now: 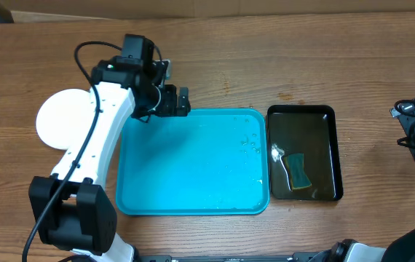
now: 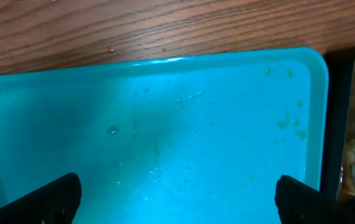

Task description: Clean dirty plates on tray and stack at the side

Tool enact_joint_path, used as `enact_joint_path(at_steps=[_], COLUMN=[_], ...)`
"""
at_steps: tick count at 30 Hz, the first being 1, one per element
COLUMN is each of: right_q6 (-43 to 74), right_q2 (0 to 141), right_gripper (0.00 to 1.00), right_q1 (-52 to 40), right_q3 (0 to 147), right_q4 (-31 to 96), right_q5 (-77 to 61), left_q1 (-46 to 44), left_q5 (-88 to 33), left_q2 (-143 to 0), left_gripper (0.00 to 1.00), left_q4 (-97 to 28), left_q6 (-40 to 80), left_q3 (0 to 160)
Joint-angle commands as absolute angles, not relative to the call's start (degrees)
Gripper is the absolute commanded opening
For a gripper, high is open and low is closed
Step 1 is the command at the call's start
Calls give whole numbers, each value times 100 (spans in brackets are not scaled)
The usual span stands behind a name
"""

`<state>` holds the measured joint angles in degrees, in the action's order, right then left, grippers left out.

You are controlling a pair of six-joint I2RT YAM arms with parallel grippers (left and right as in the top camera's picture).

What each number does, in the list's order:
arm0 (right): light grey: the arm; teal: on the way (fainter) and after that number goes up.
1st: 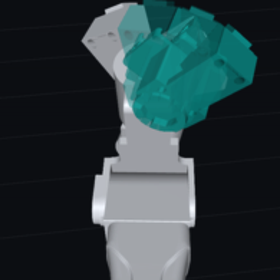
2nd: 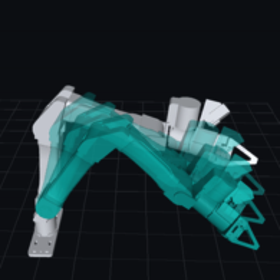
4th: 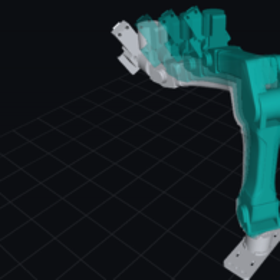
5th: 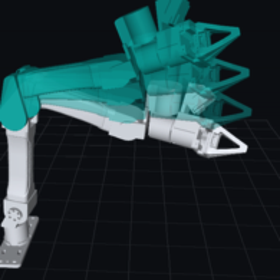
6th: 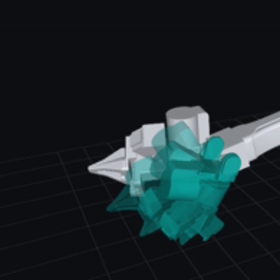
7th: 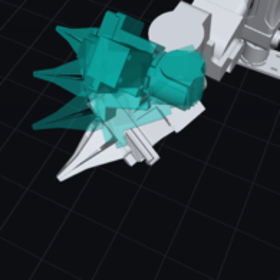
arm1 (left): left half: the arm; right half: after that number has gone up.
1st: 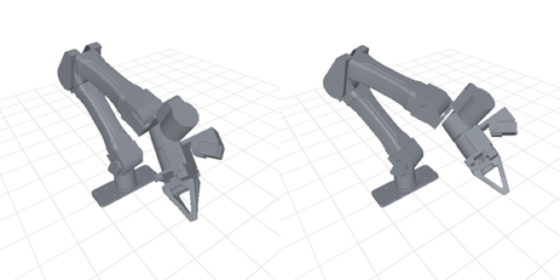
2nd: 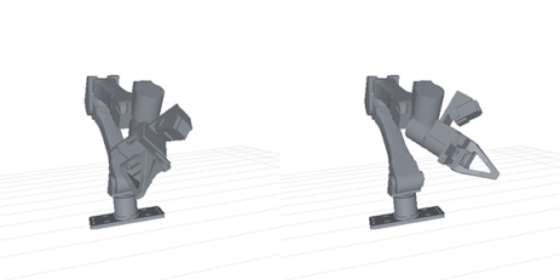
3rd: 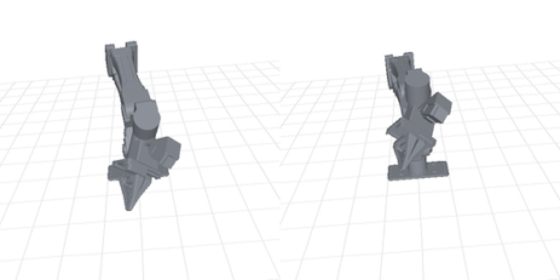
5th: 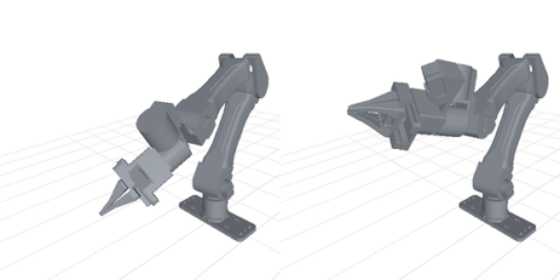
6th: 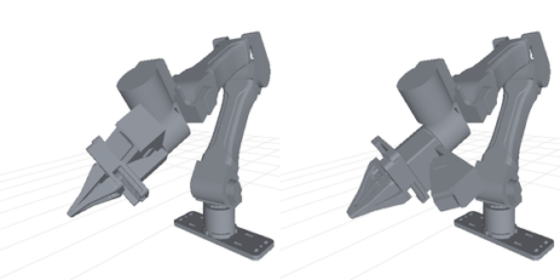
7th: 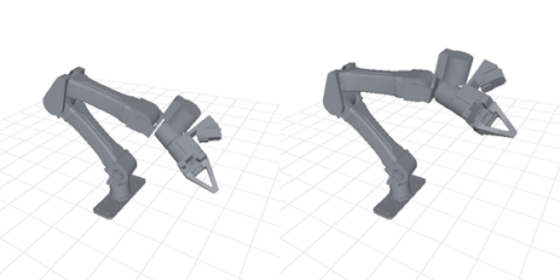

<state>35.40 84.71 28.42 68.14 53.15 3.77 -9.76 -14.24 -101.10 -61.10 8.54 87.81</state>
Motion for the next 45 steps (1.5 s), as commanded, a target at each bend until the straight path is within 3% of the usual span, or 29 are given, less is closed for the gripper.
enact_joint_path(at_steps=[1, 16, 23, 38, 45], right_q6=[3564, 3564, 3564, 3564, 3559], right_q2=[8455, 8466, 8246, 4934, 3242], right_gripper=[100, 100, 100, 100, 100], right_q1=[2858, 2808, 2233, -447, -1125], right_q3=[6866, 6866, 6866, 6866, 6866], right_q4=[5280, 5280, 5282, 5284, 5264], right_q5=[379, 379, 379, 379, 969], left_q1=[-1020, -1015, -1015, -1015, -1015], left_q5=[-1330, -1330, -1330, -1330, -1330], left_q2=[-10001, -10001, -10001, -10001, -10001], left_gripper=[100, 100, 100, 100, 100], left_q4=[-6106, -6106, -6106, -6106, -6106], left_q6=[729, 731, 731, 729, 731], left_q3=[8888, 8888, 8888, 8888, 8888])
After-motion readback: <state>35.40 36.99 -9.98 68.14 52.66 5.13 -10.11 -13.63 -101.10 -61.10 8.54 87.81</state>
